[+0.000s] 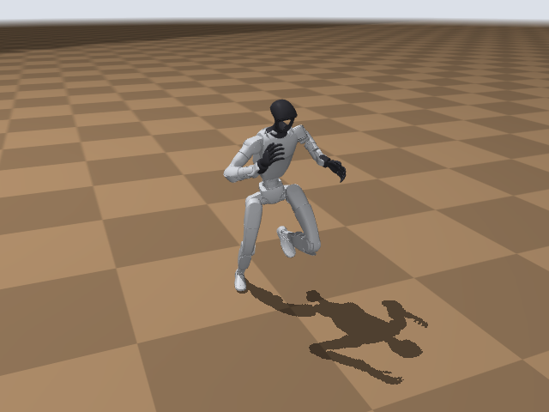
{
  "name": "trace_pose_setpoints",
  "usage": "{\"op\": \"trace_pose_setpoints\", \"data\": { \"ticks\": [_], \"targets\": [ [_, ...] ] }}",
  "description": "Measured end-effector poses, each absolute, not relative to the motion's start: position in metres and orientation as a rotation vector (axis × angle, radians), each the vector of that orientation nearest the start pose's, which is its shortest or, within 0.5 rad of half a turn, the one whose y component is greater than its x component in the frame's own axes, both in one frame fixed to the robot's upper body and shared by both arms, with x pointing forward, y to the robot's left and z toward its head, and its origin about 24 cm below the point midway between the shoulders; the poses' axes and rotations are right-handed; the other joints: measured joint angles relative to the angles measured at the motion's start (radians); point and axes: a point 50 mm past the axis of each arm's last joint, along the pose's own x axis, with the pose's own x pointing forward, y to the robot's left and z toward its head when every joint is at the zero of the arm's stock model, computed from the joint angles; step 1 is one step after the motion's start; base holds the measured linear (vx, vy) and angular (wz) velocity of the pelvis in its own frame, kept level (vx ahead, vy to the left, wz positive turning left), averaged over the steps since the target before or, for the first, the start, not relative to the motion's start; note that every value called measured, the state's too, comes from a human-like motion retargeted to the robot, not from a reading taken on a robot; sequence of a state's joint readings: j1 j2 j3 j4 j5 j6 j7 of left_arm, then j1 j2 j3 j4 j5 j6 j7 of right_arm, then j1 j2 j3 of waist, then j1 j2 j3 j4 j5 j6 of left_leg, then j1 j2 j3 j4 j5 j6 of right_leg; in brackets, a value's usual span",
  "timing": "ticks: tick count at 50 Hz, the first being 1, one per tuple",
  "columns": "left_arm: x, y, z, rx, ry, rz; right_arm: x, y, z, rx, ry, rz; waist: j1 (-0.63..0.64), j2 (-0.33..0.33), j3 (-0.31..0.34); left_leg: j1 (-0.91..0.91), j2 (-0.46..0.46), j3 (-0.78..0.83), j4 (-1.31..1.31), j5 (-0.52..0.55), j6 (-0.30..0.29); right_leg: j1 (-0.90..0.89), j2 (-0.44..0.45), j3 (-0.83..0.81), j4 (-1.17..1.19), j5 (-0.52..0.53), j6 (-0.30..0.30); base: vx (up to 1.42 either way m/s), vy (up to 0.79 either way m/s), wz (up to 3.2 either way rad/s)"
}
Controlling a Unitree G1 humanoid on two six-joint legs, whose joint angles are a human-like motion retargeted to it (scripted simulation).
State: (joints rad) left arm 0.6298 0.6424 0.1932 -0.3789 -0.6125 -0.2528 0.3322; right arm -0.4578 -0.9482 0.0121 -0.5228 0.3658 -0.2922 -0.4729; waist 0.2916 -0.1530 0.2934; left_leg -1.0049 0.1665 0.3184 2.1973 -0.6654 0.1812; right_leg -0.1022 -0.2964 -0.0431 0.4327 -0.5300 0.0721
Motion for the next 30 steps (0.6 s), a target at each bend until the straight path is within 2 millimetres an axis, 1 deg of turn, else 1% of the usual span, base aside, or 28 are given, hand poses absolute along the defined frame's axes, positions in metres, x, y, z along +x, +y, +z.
{"op": "trace_pose_setpoints", "data": {
  "ticks": [2, 4, 5, 6, 7, 8, 9, 10, 11, 12, 13, 15, 16, 17, 18, 19, 20, 21, 22, 23, 24, 25, 27, 28, 30],
  "targets": [
    [0.106, 0.307, 0.093, 0.160, 0.026, 0.405, 0.199, -0.185, 0.323, -0.284, -1.301, 0.028, 0.108, -0.033, -0.048, -0.020, 0.040, 0.015, -0.203, 0.020, -0.014, 0.093, -0.016, 0.029, -0.113, 0.216, 0.024, 1.41, 0.24, -1.22],
    [0.089, 0.314, 0.095, 0.223, 0.089, 0.387, 0.192, -0.184, 0.321, -0.291, -1.320, 0.033, 0.179, -0.059, -0.091, 0.038, 0.062, 0.045, -0.483, 0.052, -0.023, 0.172, -0.030, 0.056, -0.192, 0.441, 0.060, 1.45, 0.36, -0.85],
    [0.083, 0.316, 0.097, 0.244, 0.109, 0.377, 0.191, -0.182, 0.319, -0.296, -1.321, 0.038, 0.200, -0.069, -0.112, 0.085, 0.067, 0.066, -0.644, 0.068, -0.024, 0.204, -0.034, 0.069, -0.216, 0.533, 0.081, 1.45, 0.43, -0.50],
    [0.081, 0.316, 0.098, 0.254, 0.113, 0.366, 0.190, -0.179, 0.314, -0.282, -1.311, 0.054, 0.202, -0.070, -0.125, 0.166, 0.065, 0.097, -0.842, 0.074, -0.029, 0.233, -0.030, 0.077, -0.207, 0.560, 0.088, 1.45, 0.45, -0.37],
    [0.081, 0.315, 0.099, 0.259, 0.114, 0.355, 0.190, -0.175, 0.309, -0.262, -1.296, 0.073, 0.200, -0.064, -0.136, 0.258, 0.060, 0.127, -1.053, 0.077, -0.039, 0.258, -0.023, 0.083, -0.176, 0.566, 0.089, 1.45, 0.48, -0.30],
    [0.083, 0.313, 0.099, 0.257, 0.107, 0.341, 0.189, -0.171, 0.302, -0.230, -1.275, 0.099, 0.190, -0.043, -0.141, 0.371, 0.049, 0.154, -1.290, 0.075, -0.063, 0.275, -0.006, 0.083, -0.101, 0.533, 0.080, 1.45, 0.51, -0.33],
    [0.088, 0.309, 0.099, 0.251, 0.095, 0.321, 0.188, -0.168, 0.293, -0.194, -1.245, 0.121, 0.180, -0.006, -0.141, 0.493, 0.040, 0.166, -1.527, 0.083, -0.102, 0.279, 0.020, 0.081, 0.021, 0.484, 0.069, 1.44, 0.55, -0.36],
    [0.095, 0.304, 0.099, 0.243, 0.081, 0.297, 0.186, -0.166, 0.285, -0.155, -1.211, 0.139, 0.168, 0.039, -0.138, 0.619, 0.032, 0.169, -1.765, 0.095, -0.149, 0.278, 0.052, 0.078, 0.166, 0.427, 0.057, 1.42, 0.56, -0.29],
    [0.105, 0.298, 0.098, 0.234, 0.060, 0.263, 0.185, -0.166, 0.275, -0.124, -1.160, 0.152, 0.146, 0.085, -0.136, 0.703, 0.040, 0.142, -1.893, 0.131, -0.176, 0.253, 0.080, 0.070, 0.354, 0.369, 0.034, 1.39, 0.55, -0.12],
    [0.117, 0.291, 0.096, 0.221, 0.034, 0.232, 0.185, -0.166, 0.264, -0.101, -1.104, 0.162, 0.119, 0.121, -0.133, 0.770, 0.045, 0.111, -1.982, 0.170, -0.186, 0.218, 0.100, 0.062, 0.545, 0.310, 0.008, 1.33, 0.50, 0.16],
    [0.132, 0.283, 0.095, 0.199, -0.002, 0.205, 0.187, -0.168, 0.253, -0.094, -1.038, 0.168, 0.083, 0.136, -0.128, 0.801, 0.045, 0.073, -1.994, 0.215, -0.161, 0.164, 0.102, 0.057, 0.742, 0.250, -0.022, 1.24, 0.44, 0.51],
    [0.174, 0.262, 0.099, 0.156, -0.134, 0.183, 0.196, -0.175, 0.222, -0.120, -0.878, 0.138, -0.015, 0.108, -0.097, 0.775, 0.009, -0.004, -1.840, 0.201, -0.060, 0.032, 0.079, 0.069, 1.116, 0.122, -0.061, 1.12, 0.34, 1.07],
    [0.198, 0.251, 0.112, 0.148, -0.240, 0.179, 0.203, -0.182, 0.198, -0.141, -0.758, 0.092, -0.072, 0.086, -0.070, 0.743, -0.007, -0.033, -1.711, 0.136, -0.041, -0.033, 0.080, 0.076, 1.267, 0.062, -0.063, 1.05, 0.26, 1.46],
    [0.221, 0.238, 0.131, 0.139, -0.356, 0.170, 0.206, -0.190, 0.171, -0.155, -0.631, 0.047, -0.127, 0.070, -0.045, 0.717, -0.018, -0.060, -1.598, 0.076, -0.031, -0.101, 0.086, 0.078, 1.402, 0.008, -0.067, 1.02, 0.23, 1.53],
    [0.243, 0.224, 0.157, 0.127, -0.489, 0.154, 0.206, -0.198, 0.142, -0.154, -0.491, -0.002, -0.175, 0.067, -0.025, 0.704, -0.019, -0.081, -1.519, 0.025, -0.040, -0.176, 0.100, 0.067, 1.506, -0.031, -0.074, 1.04, 0.21, 1.43],
    [0.259, 0.209, 0.190, 0.105, -0.630, 0.126, 0.199, -0.207, 0.118, -0.139, -0.376, -0.040, -0.223, 0.075, -0.015, 0.707, -0.019, -0.100, -1.482, -0.007, -0.049, -0.254, 0.110, 0.044, 1.570, -0.056, -0.085, 1.06, 0.19, 1.34],
    [0.270, 0.194, 0.226, 0.078, -0.774, 0.091, 0.189, -0.215, 0.097, -0.117, -0.275, -0.076, -0.269, 0.089, -0.010, 0.717, -0.018, -0.118, -1.467, -0.029, -0.057, -0.333, 0.119, 0.014, 1.614, -0.073, -0.097, 1.10, 0.16, 1.39],
    [0.272, 0.182, 0.262, 0.054, -0.919, 0.061, 0.176, -0.225, 0.091, -0.131, -0.230, -0.086, -0.327, 0.110, -0.017, 0.742, -0.022, -0.140, -1.495, -0.027, -0.064, -0.400, 0.110, -0.028, 1.598, -0.075, -0.102, 1.13, 0.13, 1.53],
    [0.269, 0.170, 0.296, 0.032, -1.060, 0.037, 0.163, -0.236, 0.088, -0.157, -0.193, -0.090, -0.389, 0.134, -0.025, 0.770, -0.026, -0.165, -1.533, -0.016, -0.072, -0.460, 0.096, -0.074, 1.565, -0.073, -0.105, 1.17, 0.08, 1.79],
    [0.262, 0.162, 0.326, 0.011, -1.191, 0.027, 0.151, -0.246, 0.092, -0.206, -0.170, -0.078, -0.460, 0.162, -0.036, 0.802, -0.031, -0.195, -1.589, 0.014, -0.086, -0.504, 0.071, -0.126, 1.496, -0.062, -0.102, 1.20, 0.01, 1.96],
    [0.252, 0.155, 0.348, -0.009, -1.297, 0.022, 0.140, -0.255, 0.095, -0.236, -0.133, -0.062, -0.530, 0.190, -0.049, 0.838, -0.030, -0.229, -1.651, 0.062, -0.104, -0.528, 0.049, -0.179, 1.395, -0.044, -0.096, 1.22, -0.06, 2.07],
    [0.242, 0.150, 0.366, -0.028, -1.390, 0.018, 0.130, -0.263, 0.098, -0.256, -0.090, -0.044, -0.599, 0.217, -0.063, 0.877, -0.026, -0.263, -1.715, 0.119, -0.125, -0.541, 0.030, -0.231, 1.278, -0.023, -0.088, 1.25, -0.16, 1.95],
    [0.231, 0.144, 0.381, -0.056, -1.471, -0.011, 0.114, -0.273, 0.097, -0.252, 0.009, -0.026, -0.696, 0.262, -0.100, 0.952, -0.004, -0.320, -1.836, 0.291, -0.167, -0.510, 0.038, -0.316, 0.938, 0.037, -0.062, 1.28, -0.29, 1.57],
    [0.229, 0.142, 0.383, -0.063, -1.482, -0.037, 0.107, -0.276, 0.095, -0.259, 0.052, -0.017, -0.720, 0.276, -0.122, 0.985, 0.005, -0.333, -1.886, 0.387, -0.186, -0.479, 0.052, -0.347, 0.732, 0.070, -0.049, 1.30, -0.40, 1.03],
    [0.227, 0.141, 0.382, -0.080, -1.473, -0.102, 0.099, -0.278, 0.090, -0.292, 0.126, 0.011, -0.734, 0.278, -0.158, 1.055, 0.001, -0.332, -1.943, 0.543, -0.208, -0.362, 0.085, -0.405, 0.256, 0.140, -0.013, 1.32, -0.48, 0.62]
  ]
}}
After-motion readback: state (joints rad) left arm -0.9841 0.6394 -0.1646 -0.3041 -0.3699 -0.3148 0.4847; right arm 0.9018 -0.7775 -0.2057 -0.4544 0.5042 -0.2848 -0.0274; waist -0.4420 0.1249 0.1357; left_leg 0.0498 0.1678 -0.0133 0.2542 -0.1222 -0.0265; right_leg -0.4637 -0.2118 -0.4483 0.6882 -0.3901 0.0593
